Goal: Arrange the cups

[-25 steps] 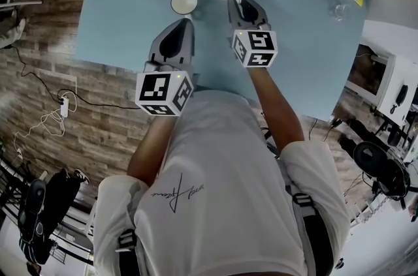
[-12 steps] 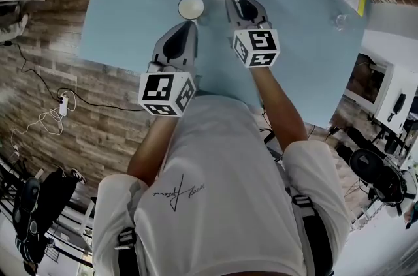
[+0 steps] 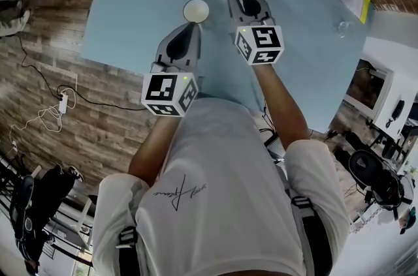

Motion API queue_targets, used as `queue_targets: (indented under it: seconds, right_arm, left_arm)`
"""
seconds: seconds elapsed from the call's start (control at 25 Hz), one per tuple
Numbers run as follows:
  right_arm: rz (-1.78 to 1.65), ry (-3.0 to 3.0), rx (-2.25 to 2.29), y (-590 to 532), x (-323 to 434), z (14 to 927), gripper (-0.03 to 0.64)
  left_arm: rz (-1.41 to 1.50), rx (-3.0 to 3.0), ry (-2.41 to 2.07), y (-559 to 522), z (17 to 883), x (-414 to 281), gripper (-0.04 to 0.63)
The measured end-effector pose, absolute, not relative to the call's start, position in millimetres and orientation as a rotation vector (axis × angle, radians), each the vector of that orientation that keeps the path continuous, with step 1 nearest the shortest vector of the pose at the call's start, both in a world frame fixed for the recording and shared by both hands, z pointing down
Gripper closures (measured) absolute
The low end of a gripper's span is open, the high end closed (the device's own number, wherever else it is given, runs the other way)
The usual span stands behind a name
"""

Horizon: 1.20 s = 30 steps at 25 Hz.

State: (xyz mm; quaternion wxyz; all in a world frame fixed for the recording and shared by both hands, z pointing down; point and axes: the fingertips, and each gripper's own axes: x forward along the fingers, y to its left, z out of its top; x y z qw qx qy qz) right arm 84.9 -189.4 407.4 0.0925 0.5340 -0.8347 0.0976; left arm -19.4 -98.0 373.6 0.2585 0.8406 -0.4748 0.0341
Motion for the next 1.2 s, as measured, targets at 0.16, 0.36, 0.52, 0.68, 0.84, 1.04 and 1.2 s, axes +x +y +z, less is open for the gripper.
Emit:
queue_targets:
  seconds: [0.16, 0.36, 0.52, 0.68, 0.84, 1.04, 1.2]
  right_arm:
    - [0.286, -2.492, 1.572, -197, 80, 406, 0.554]
    - [0.258, -2.508, 1.564, -211, 74, 404, 0.554]
    - [0.257, -2.515, 1.577, -225, 69, 406, 0.554]
    - [0.26, -2.526, 1.579, -236, 65, 408, 0.554]
    - [0.268, -2.525, 1.584, -245, 64, 411, 0.554]
    - [0.265, -2.526, 1.583, -257, 57, 413, 0.554]
    - [0.264, -2.535, 1.574, -265, 52, 416, 0.554]
  left_arm:
    - [0.097, 2.274, -1.288, -100, 374, -20, 0.586]
    - [0.113, 2.256, -1.292, -102, 380, -23, 0.586]
    - [0.133, 2.241, -1.296, -104, 387, -32, 0.586]
    - [0.136, 2.224, -1.3, -109, 390, -37, 0.586]
    - [0.128, 2.211, -1.292, -114, 392, -39, 0.586]
    - [0.15, 2.221, -1.272, -118, 397, -42, 0.586]
    - [0.164, 2.209, -1.268, -120, 400, -44, 0.586]
